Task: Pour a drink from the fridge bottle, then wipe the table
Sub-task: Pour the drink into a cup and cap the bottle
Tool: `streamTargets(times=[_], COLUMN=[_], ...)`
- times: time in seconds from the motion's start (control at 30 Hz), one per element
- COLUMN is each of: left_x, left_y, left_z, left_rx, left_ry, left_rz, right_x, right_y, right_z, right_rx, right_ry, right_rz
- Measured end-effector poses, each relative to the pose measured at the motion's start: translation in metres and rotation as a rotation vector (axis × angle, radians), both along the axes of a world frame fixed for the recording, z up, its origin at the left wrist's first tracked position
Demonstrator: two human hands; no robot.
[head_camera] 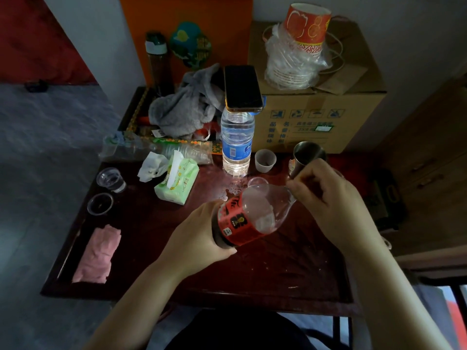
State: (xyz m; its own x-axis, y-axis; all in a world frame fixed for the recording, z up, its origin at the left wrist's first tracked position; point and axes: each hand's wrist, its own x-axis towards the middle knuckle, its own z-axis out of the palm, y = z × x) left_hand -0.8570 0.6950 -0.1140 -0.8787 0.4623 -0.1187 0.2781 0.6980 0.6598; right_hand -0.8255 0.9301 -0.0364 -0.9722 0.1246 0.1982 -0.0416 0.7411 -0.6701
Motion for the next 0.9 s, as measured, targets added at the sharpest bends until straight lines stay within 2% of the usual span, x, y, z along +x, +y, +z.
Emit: streamTargets(times=[0.1, 0.23, 0.4, 0.5, 0.6, 0.77, 0.9], left_x=[0.001, 0.000, -0.001, -0.001, -0.002, -0.006, -0.009], left_y=[-0.001, -0.002, -0.004, -0.006, -0.008, -0.011, -0.014], left_z=[0.003, 0.005, 0.003, 0.000, -0.002, -0.003, -0.003], left_rx=[0.005, 0.003, -0.014, -0.028, -0.036, -0.052, -0.042], left_ry=[0.004, 0.022, 0.034, 0.050, 0.054, 0.057, 0.044], left_rz=[0.001, 0.021, 0.025, 0.028, 0.032, 0.033, 0.043], right_x=[0.001, 0.000, -0.001, -0.003, -0.004, -0.006, -0.007], right_y=[0.006, 0.012, 0.005, 0.002, 0.005, 0.014, 0.017], right_z=[0.002, 0.006, 0.010, 0.009, 0.011, 0.008, 0.007], right_rx=[-0.159, -0.237, -0.050, -0.023, -0.019, -0.128, -0.136], right_ry=[-0.005, -0.081, -0.096, -0.111, -0.137, -0.155, -0.116], right_rz=[0.127, 0.179, -0.059, -0.116, -0.030, 0.149, 0.200])
